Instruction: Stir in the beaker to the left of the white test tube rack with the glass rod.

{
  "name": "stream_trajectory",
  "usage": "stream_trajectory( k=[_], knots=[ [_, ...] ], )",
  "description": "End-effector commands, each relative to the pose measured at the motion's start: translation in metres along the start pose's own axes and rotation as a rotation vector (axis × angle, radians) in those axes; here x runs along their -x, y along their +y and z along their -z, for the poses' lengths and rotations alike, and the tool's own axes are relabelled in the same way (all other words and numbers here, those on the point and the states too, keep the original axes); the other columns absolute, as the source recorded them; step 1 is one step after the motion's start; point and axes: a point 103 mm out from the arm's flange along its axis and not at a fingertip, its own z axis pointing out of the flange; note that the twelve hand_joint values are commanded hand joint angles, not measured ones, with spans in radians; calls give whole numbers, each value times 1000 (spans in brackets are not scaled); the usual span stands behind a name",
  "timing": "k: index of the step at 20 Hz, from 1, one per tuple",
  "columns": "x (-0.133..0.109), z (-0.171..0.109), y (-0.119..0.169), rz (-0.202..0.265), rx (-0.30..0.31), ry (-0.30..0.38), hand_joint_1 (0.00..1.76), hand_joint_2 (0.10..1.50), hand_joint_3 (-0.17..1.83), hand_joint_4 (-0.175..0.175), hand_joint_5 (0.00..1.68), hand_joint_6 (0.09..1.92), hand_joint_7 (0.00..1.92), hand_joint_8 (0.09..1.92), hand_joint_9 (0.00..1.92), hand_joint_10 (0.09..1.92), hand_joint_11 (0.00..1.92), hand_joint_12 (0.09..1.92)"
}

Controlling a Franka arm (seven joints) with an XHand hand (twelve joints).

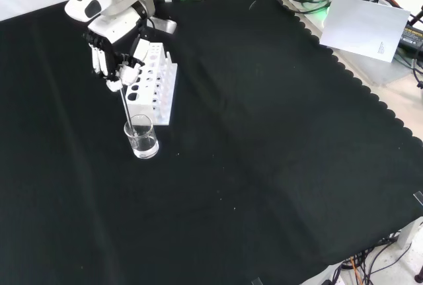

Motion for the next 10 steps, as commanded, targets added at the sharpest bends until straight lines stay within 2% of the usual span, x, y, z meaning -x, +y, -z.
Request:
stream_trajectory(
  k=[1,5,10],
  knots=[
    [20,10,-25,-41,-1,4,1307,1114,-175,-175,1308,148,1153,1066,1743,796,1750,705],
    [9,11,-42,-34,6,-27,1307,1114,-175,-175,1309,147,1153,1066,1743,797,1750,706],
    [-15,6,-39,-7,-5,-33,1307,1114,-175,-175,1310,145,1154,1065,1745,798,1750,708]
  ],
)
